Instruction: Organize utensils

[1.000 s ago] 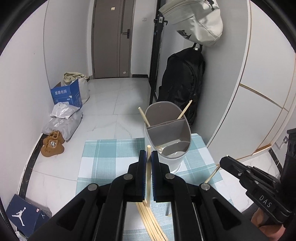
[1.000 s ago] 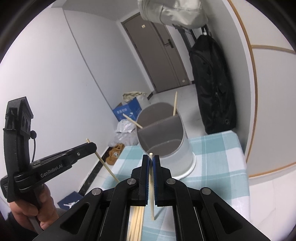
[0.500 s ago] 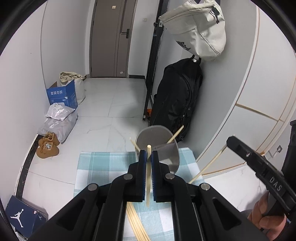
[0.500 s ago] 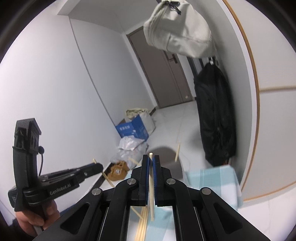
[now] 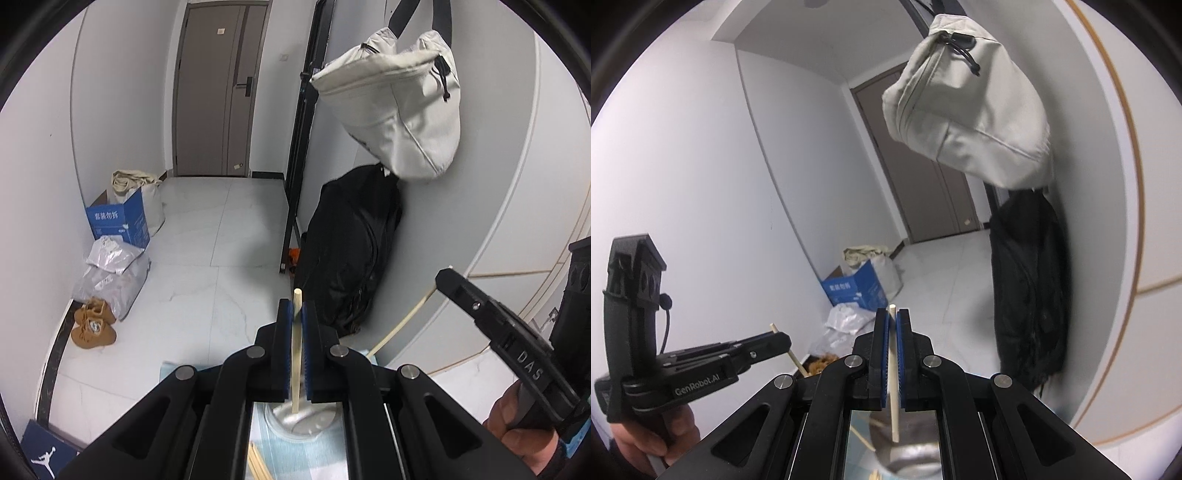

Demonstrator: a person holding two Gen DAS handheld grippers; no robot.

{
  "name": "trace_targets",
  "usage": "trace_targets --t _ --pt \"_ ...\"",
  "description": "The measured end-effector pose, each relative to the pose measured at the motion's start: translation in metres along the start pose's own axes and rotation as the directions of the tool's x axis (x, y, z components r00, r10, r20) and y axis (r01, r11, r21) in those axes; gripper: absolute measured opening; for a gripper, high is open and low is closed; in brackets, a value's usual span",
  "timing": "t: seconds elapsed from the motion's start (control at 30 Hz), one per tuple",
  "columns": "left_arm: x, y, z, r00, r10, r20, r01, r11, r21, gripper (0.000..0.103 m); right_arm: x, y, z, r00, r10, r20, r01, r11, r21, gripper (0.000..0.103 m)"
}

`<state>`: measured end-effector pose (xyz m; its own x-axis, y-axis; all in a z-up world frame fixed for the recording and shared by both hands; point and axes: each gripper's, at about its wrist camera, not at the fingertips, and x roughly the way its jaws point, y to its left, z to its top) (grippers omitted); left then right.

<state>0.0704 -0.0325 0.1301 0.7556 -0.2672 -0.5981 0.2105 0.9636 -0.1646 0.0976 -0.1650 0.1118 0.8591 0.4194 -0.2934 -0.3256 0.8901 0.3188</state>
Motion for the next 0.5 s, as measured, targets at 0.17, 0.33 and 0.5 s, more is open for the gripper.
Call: trace_targets --t 0.17,0.33,0.5 --pt "0.014 0.000 0.017 1.000 0.006 0.015 -0.006 1.000 0.021 0.001 0.020 -0.010 0.014 1.000 -0.020 0.000 0.020 1.000 0.020 0.003" --pt "0.038 0.004 0.011 1.000 0.015 -0.001 -0.015 1.000 0.020 0.001 0.045 -0.024 0.014 0.999 -0.031 -0.030 0.032 0.998 0.055 0.003" --pt "0.066 0.013 -0.004 0.999 0.007 -0.048 -0.007 1.000 0.002 0.001 0.066 -0.033 -0.004 0.996 -0.047 -0.075 0.050 0.998 0.049 0.003"
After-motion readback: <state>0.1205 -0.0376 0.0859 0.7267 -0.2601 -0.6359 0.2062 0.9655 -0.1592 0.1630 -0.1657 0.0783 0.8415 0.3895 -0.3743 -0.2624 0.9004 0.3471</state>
